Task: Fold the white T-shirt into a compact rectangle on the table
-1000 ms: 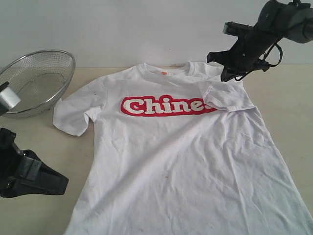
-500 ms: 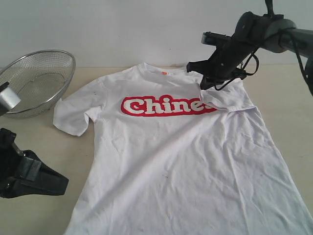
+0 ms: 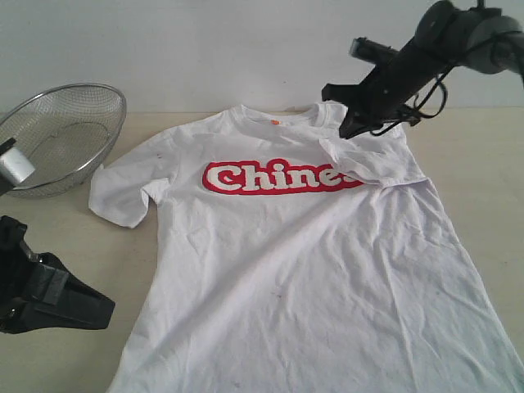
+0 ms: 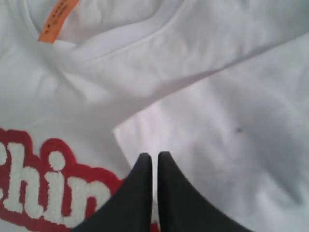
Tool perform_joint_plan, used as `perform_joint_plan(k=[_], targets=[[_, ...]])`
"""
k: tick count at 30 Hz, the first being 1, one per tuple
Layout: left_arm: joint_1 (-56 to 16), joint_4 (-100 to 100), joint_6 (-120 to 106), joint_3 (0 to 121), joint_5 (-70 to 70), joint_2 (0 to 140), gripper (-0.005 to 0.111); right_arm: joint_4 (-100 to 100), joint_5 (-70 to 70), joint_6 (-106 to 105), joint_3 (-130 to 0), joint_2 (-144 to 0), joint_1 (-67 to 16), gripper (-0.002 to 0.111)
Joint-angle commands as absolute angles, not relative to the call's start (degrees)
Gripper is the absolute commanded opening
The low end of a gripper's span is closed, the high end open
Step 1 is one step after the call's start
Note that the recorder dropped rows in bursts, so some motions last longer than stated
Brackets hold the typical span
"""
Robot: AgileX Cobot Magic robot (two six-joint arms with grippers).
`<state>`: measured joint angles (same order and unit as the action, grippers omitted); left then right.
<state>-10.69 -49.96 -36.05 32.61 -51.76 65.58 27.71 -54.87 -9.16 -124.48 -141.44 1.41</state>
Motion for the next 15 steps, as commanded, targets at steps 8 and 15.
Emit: perform_joint_plan(k=[8,15], targets=[[-10.7,-50.5,-37.0,32.8,-51.5,65.7,0.004,13.3,-61.8,-8.9,-124.7,-139.6,5.5,0.0],[-10.7,-50.5,-37.0,32.8,-51.2,65.7,0.004,13.2,-62.0,-8.4,-124.7,-143.3,4.7,0.0]])
